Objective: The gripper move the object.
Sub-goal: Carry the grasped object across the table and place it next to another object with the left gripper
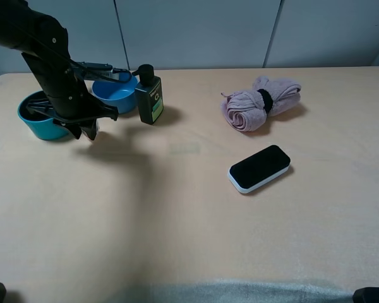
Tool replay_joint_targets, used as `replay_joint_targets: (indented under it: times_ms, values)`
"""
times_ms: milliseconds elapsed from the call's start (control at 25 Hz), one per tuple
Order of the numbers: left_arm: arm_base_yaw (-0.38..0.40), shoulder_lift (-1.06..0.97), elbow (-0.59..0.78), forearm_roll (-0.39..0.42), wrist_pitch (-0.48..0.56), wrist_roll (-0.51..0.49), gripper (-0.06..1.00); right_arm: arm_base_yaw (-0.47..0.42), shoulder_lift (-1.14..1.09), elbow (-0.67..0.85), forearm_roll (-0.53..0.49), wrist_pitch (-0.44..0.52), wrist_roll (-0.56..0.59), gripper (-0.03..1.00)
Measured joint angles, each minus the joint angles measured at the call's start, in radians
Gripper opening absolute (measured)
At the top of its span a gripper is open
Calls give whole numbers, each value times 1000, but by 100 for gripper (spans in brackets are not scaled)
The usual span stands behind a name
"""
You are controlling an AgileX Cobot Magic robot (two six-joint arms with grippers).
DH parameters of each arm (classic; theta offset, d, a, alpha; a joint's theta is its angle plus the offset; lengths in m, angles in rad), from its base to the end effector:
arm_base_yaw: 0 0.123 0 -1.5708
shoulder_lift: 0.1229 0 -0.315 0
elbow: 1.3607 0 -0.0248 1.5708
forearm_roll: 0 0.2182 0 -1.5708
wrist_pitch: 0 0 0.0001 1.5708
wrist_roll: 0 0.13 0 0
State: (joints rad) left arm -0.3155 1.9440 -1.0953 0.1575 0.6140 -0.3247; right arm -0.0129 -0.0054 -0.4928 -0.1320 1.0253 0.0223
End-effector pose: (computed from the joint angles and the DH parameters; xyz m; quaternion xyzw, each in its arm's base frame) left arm 0.3371 -0.0977 0.1405 0.0550 0.9924 0.0182 0.1084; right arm -0.0278 -0.0143 0.2465 0.0161 0.8424 -0.0634 0.5349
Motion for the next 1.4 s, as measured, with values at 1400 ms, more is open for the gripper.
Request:
replay_joint_targets:
  times_ms: [1400]
  values:
    - [0, 17, 0, 0, 4, -1, 75, 0, 0, 0, 0, 0, 0, 64]
